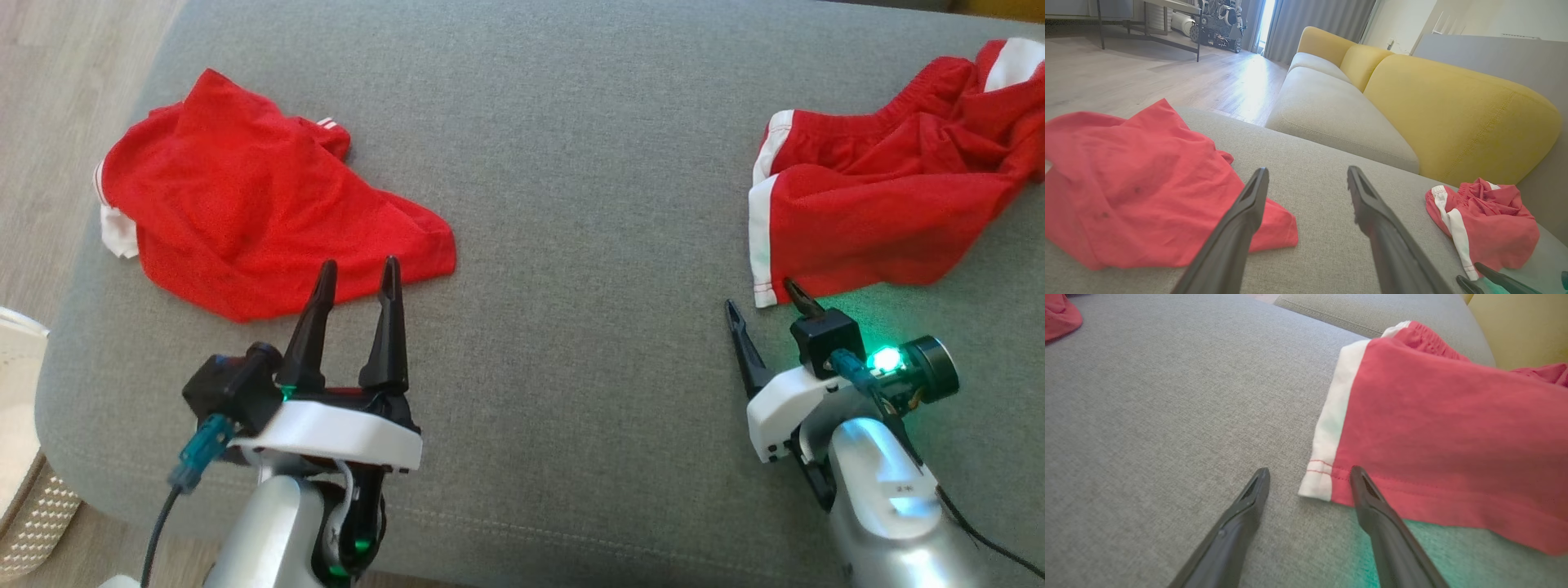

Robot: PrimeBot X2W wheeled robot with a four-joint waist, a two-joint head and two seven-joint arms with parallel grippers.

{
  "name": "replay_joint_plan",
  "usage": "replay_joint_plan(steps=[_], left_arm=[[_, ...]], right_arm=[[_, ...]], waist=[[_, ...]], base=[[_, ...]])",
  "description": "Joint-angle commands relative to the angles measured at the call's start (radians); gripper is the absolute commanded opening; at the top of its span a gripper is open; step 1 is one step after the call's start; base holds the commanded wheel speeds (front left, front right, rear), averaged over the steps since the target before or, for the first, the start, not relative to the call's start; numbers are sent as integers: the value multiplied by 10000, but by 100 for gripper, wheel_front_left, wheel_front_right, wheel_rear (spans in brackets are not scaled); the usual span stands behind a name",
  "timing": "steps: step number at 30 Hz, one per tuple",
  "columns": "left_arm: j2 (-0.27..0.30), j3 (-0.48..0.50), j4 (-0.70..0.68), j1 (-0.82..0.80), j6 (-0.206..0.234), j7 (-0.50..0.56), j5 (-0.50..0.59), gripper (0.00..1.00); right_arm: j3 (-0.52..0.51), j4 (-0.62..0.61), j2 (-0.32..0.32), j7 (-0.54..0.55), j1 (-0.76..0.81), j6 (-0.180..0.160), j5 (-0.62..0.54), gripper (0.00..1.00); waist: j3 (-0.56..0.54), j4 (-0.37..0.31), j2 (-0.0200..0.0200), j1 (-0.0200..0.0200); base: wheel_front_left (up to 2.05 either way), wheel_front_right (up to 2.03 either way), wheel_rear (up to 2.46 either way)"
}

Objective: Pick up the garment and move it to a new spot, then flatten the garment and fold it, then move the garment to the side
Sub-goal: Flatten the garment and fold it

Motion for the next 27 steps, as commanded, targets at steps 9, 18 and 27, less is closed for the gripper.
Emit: replay_joint_plan(steps=[9,18,27], left_arm=[[22,334,-274,-450,96,-122,-48,100],[22,618,-290,-465,23,-122,216,100],[22,731,-61,-740,-216,-122,547,100]], right_arm=[[258,806,-13,15,-641,73,76,0],[396,230,-13,-237,-289,73,-46,0],[528,-1237,-339,37,623,73,-150,0]], waist=[[-94,-192,0,0],[-352,-1213,0,0],[-417,-2755,0,0]], base=[[0,0,0],[0,0,0],[0,0,0]])
